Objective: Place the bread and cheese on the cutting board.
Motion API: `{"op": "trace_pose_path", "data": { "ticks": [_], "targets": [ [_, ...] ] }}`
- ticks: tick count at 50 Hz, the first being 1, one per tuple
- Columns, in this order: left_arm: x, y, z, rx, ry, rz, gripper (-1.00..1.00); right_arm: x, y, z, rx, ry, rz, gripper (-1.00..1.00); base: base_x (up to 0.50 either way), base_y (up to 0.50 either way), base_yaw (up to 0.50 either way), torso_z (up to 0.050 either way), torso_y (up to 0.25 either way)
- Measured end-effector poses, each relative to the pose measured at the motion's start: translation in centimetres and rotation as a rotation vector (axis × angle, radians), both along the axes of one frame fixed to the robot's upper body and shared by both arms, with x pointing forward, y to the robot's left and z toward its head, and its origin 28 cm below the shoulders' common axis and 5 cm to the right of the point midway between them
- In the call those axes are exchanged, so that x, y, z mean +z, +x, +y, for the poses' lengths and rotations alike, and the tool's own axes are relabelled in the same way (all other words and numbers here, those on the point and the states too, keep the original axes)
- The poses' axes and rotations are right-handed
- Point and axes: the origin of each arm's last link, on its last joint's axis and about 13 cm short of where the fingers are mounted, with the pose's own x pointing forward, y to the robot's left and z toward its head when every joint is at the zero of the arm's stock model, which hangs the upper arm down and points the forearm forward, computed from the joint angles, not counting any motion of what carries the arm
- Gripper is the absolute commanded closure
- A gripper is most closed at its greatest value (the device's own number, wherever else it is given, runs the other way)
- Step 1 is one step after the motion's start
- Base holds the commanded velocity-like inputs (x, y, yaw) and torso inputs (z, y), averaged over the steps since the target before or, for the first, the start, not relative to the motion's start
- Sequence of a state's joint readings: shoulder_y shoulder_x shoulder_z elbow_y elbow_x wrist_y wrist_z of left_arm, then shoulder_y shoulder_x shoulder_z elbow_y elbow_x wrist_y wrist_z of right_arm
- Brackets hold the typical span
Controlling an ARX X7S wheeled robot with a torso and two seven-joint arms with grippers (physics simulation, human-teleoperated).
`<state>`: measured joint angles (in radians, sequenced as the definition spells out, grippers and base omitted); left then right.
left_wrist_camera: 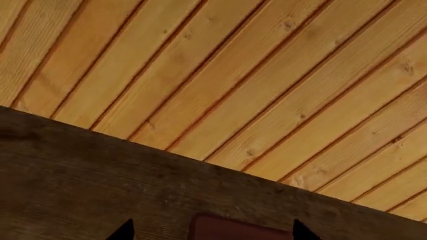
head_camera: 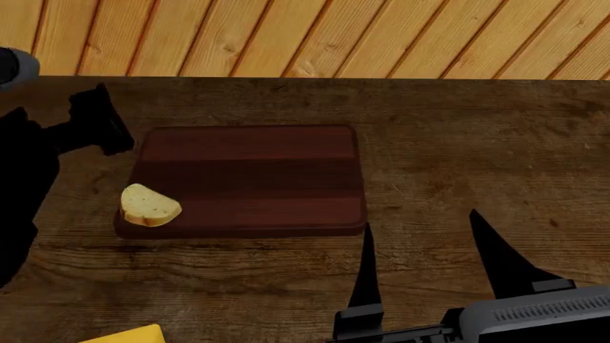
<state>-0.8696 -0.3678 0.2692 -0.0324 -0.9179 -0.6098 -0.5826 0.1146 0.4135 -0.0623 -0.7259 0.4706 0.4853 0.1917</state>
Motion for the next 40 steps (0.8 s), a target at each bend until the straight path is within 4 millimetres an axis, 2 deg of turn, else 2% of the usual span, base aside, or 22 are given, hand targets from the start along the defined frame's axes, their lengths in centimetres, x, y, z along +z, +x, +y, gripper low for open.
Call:
{"op": "trace_pose_path", "data": {
  "ticks": [8, 22, 40],
  "targets": [
    [1.0, -3.2, 1.7, -0.024, 0.041, -0.116, -1.0, 0.0, -0.1, 0.0, 0.0, -0.001, -0.001, -1.0, 0.0, 0.0, 0.0, 0.0, 0.0],
    [0.7, -7.3, 4.7, -0.156, 0.157, -0.209, -1.0, 0.0, 0.0, 0.1, 0.004, -0.004, 0.003, -1.0, 0.0, 0.0, 0.0, 0.0, 0.0],
    [-0.3, -9.2, 7.5, -0.347, 0.31, -0.204, -1.0, -0.1, 0.0, 0.2, 0.007, -0.005, 0.006, -1.0, 0.0, 0.0, 0.0, 0.0, 0.0]
  ]
}}
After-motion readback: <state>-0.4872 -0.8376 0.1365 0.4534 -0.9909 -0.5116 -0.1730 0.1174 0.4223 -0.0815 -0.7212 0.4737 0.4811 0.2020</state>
